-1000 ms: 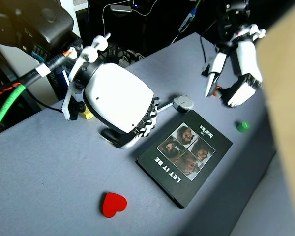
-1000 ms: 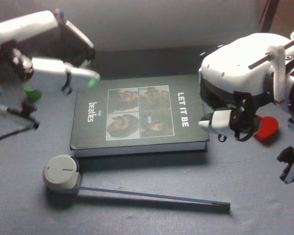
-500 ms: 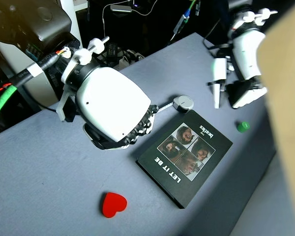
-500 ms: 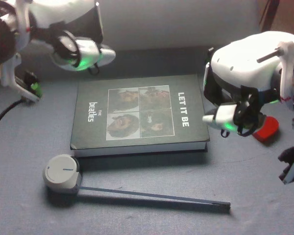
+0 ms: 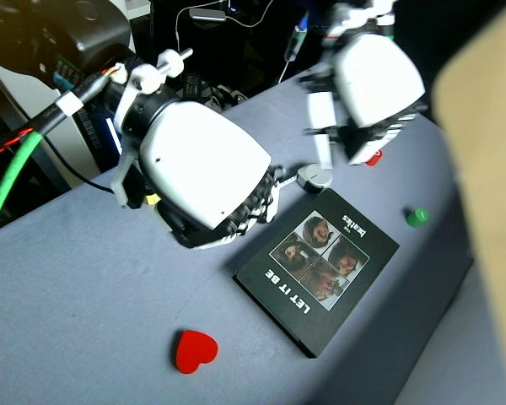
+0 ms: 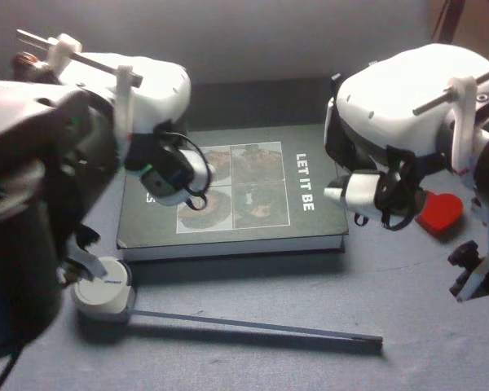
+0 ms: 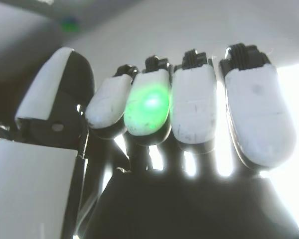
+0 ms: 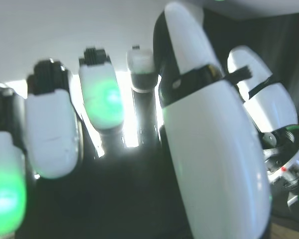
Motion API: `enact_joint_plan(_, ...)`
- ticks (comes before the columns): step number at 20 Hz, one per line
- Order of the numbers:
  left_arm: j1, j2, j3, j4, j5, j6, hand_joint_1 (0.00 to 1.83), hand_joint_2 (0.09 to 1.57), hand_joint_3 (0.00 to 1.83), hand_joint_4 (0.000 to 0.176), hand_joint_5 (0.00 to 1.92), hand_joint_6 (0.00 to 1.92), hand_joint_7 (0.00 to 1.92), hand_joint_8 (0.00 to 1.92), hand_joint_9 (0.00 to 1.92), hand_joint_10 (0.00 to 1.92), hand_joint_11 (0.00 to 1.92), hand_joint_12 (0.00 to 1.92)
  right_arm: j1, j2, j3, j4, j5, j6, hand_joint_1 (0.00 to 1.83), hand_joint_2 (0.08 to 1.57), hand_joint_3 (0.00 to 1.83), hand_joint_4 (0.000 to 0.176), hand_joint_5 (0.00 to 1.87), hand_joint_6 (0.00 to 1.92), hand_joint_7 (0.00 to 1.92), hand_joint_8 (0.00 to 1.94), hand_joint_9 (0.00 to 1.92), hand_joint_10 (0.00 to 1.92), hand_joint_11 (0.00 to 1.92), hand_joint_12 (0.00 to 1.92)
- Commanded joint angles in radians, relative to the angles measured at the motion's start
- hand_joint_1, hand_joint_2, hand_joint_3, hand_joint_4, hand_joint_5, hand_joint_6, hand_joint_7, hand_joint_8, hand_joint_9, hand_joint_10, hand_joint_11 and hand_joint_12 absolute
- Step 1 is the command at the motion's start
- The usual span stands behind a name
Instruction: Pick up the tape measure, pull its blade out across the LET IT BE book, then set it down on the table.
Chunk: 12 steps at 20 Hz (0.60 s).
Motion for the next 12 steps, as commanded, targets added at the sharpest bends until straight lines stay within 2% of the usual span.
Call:
enact_joint_plan(1,-0.013,-0.007,0.001,0.08,-0.089,-0.002,0.78,1.29,0.0,0.014,1.31,1.92,1.44,1.92,1.5,1.92,1.56,1.92,0.004,0.005,-0.003,-0.072,0.0,0.0,0.91,1.35,0.0,0.176,1.29,1.92,1.48,1.94,1.69,1.92,1.88,1.92)
enact_joint_plan(5,-0.014,-0.032,-0.008,0.073,-0.133,-0.022,0.79,1.28,0.0,0.032,1.26,1.92,1.4,1.92,1.49,1.92,1.55,1.92,-0.007,0.003,-0.003,-0.073,-0.015,0.001,0.91,1.35,0.0,0.176,1.23,1.92,1.45,1.94,1.71,1.92,1.91,1.92)
enact_joint_plan(12,-0.029,-0.029,-0.008,0.086,-0.133,-0.03,0.83,1.26,0.0,0.041,1.24,1.92,1.38,1.92,1.45,1.92,1.53,1.92,-0.022,-0.004,-0.004,-0.073,-0.038,-0.005,0.89,1.34,0.0,0.176,1.21,1.92,1.45,1.94,1.7,1.92,1.91,1.92)
